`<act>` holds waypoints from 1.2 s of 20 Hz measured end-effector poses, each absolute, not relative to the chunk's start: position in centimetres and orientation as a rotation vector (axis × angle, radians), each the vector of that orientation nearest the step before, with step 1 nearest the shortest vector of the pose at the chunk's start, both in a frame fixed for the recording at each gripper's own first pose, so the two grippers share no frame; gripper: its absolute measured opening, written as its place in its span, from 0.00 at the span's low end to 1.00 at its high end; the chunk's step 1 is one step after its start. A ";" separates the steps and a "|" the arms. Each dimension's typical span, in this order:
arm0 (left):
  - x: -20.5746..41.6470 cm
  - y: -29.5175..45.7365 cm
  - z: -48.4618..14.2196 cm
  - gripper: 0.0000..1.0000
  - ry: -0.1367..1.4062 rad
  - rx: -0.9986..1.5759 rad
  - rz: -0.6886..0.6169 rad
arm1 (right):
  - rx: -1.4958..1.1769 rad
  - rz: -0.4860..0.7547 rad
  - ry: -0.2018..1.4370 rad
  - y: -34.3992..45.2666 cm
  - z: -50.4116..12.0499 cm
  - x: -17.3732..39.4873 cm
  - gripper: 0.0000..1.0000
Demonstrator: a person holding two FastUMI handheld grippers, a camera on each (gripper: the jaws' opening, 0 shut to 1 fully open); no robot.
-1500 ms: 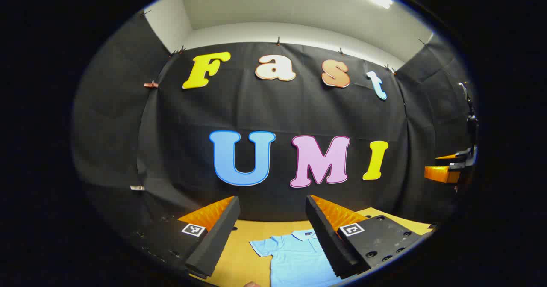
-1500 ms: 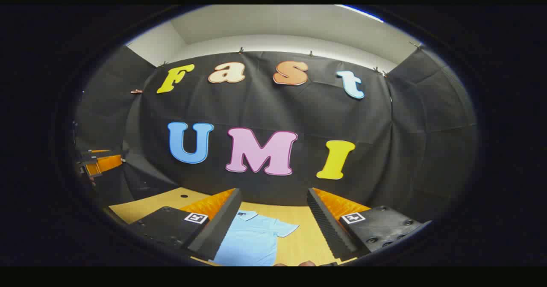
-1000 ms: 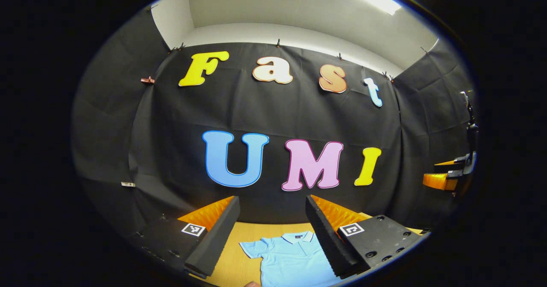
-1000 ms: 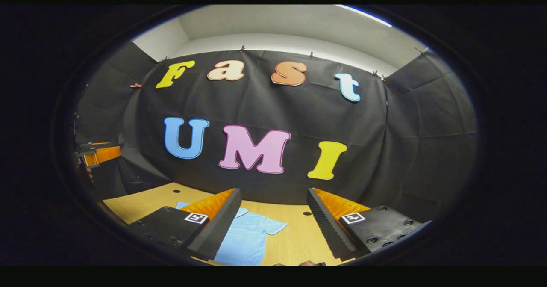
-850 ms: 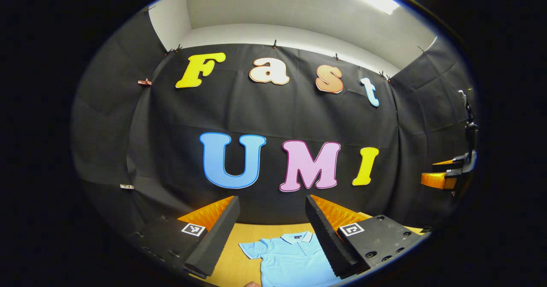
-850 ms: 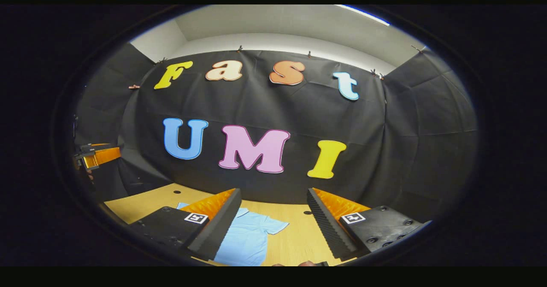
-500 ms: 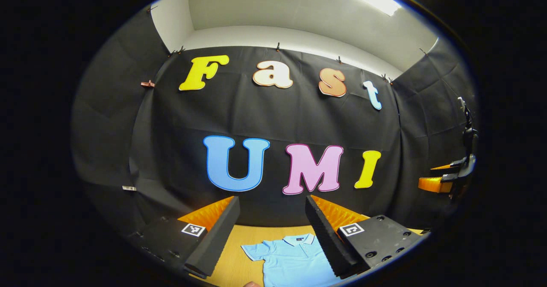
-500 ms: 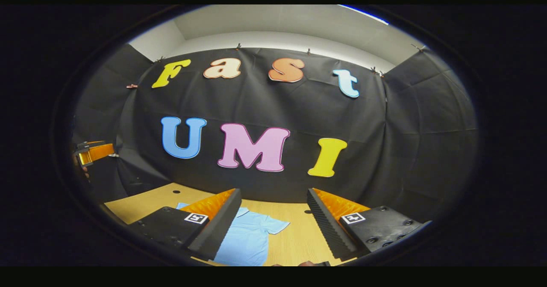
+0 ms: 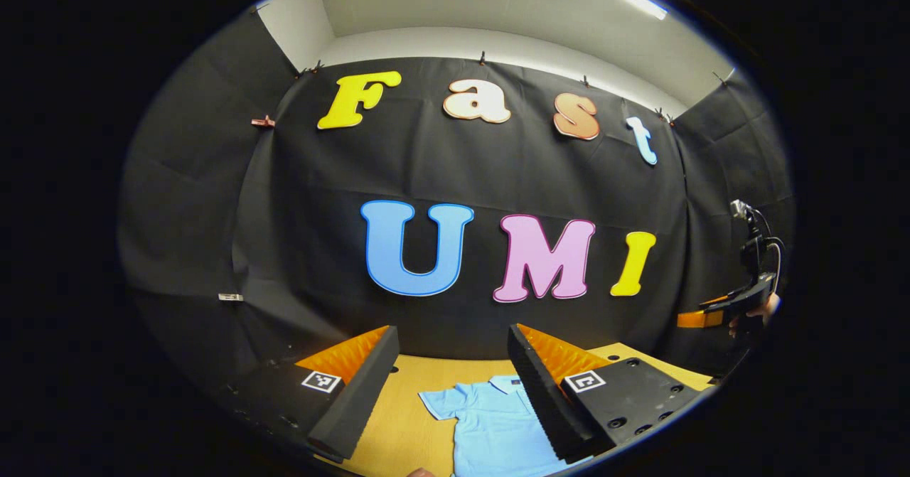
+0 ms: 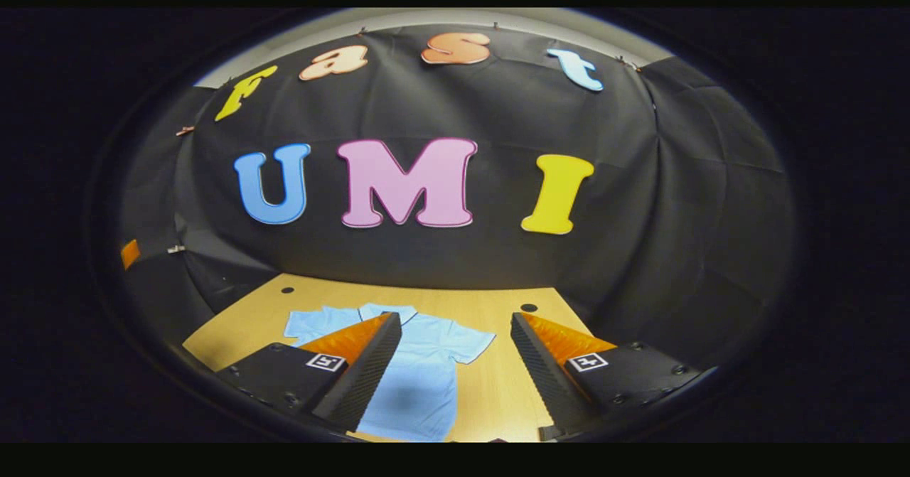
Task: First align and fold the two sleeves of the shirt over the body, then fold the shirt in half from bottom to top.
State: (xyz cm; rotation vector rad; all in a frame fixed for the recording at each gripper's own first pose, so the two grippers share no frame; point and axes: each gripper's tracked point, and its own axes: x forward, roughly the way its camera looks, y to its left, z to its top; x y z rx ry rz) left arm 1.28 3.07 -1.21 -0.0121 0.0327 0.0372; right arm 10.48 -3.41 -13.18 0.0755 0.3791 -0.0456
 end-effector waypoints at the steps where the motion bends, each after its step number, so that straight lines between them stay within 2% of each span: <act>1: 1.9 2.9 -1.6 0.98 0.045 -0.013 0.044 | 0.079 -0.032 0.403 -3.4 -14.8 12.1 0.97; 9: 9.1 -0.2 -3.7 0.98 0.085 0.027 0.097 | 0.031 0.072 0.658 -5.7 -31.5 24.2 0.97; 15: 14.0 -3.7 -6.6 0.98 0.147 0.007 0.138 | 0.127 0.081 0.907 -7.7 -45.5 29.0 0.99; 18: 14.4 -4.2 -7.6 0.98 0.170 0.003 0.140 | 0.190 0.056 0.976 -7.6 -49.1 29.4 0.98; 23: 14.1 -1.6 -9.3 0.98 0.234 0.045 0.160 | 0.167 0.008 1.000 -8.1 -51.1 30.1 0.97; 24: 13.9 -1.1 -9.3 0.98 0.233 0.042 0.163 | 0.126 -0.003 1.009 -8.4 -51.6 29.9 0.93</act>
